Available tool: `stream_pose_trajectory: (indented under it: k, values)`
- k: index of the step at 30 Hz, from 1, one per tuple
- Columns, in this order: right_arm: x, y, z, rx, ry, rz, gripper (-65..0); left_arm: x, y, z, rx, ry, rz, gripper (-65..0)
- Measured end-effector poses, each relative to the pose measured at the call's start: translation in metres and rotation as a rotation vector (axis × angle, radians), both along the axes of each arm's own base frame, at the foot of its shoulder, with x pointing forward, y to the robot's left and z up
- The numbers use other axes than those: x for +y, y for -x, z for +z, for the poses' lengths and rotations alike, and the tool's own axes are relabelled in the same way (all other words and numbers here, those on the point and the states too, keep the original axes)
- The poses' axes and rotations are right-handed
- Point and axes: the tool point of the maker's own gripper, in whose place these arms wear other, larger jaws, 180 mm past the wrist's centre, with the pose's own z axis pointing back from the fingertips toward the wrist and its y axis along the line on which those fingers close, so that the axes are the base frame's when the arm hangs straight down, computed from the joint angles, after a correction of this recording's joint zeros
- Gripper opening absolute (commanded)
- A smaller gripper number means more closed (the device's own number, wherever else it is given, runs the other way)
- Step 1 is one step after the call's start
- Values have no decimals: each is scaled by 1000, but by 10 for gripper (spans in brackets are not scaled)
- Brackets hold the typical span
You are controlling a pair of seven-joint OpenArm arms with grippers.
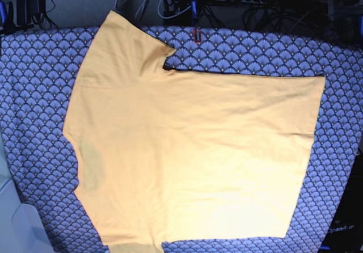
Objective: Fold the T-shirt properly
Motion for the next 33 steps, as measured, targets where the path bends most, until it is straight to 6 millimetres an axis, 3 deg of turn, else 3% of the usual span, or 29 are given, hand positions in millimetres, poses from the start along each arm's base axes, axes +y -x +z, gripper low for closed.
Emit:
stream_pose_trajectory:
  k: [5,11,14,16,19,26,33]
  values:
    - [-16,30,8,0,24,8,-650,19,45,7,71,-26,-4,-650]
    - [-18,56,16,5,28,11,-650,25,62,11,59,-37,-9,-650]
    - [-20,64,22,-37,31,15,-650,23,80,16,20,-20,-12,-650]
    - [-24,73,29,-79,39,23,-650,33,99,23,-1,-34,-21,-650]
    - [-35,85,46,-184,53,42,-650,46,116,36,-90,-56,-33,-650]
    - [-54,103,95,-408,78,89,-650,33,114,60,-323,40,5,-650]
    - [-63,118,145,-585,86,122,-650,51,138,121,-593,-8,212,-650]
